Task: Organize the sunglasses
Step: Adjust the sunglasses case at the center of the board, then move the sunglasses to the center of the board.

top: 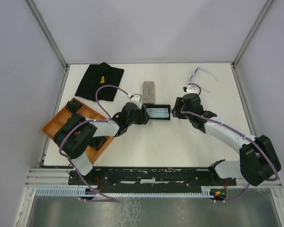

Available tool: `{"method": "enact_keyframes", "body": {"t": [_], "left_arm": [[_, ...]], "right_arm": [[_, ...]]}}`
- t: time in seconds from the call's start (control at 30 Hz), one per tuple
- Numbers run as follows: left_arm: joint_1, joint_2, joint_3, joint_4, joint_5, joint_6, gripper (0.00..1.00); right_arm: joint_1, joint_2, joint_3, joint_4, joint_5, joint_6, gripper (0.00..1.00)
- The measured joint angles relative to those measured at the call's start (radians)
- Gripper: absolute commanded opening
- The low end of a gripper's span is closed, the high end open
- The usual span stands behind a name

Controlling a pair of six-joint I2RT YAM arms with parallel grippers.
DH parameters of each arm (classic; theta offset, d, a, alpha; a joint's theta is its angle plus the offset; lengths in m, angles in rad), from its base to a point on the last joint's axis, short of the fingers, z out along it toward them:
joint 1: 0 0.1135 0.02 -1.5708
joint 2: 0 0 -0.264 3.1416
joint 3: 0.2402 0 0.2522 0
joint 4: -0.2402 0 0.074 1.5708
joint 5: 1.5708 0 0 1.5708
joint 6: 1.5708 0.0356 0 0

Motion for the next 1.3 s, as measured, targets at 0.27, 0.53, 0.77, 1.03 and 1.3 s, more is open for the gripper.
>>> {"method": "enact_keyframes", "body": {"t": [0.27,0.53,0.77,1.03,1.3], "left_arm": [[-0.095,0.0,0.0,0.0,-0.003,-0.032,0.57],[-0.203,0.0,0.011,-0.002,-0.004,-0.037,0.59],[-0.27,-0.006,0.025,-0.011,-0.003,-0.045,0.62],[-0.28,-0.21,0.003,-0.117,-0.122,-0.043,0.69],[-0.257,-0.389,-0.029,-0.197,-0.311,-0.027,0.7]], "right_arm": [[0.0,-0.03,0.0,-0.013,0.008,-0.004,0.48],[0.0,-0.063,-0.021,-0.029,0.029,-0.006,0.48],[-0.009,-0.106,-0.032,-0.058,0.066,-0.006,0.5],[-0.055,-0.127,-0.032,-0.098,0.12,-0.006,0.53],[-0.188,0.029,0.125,-0.134,0.131,-0.028,0.56]]}}
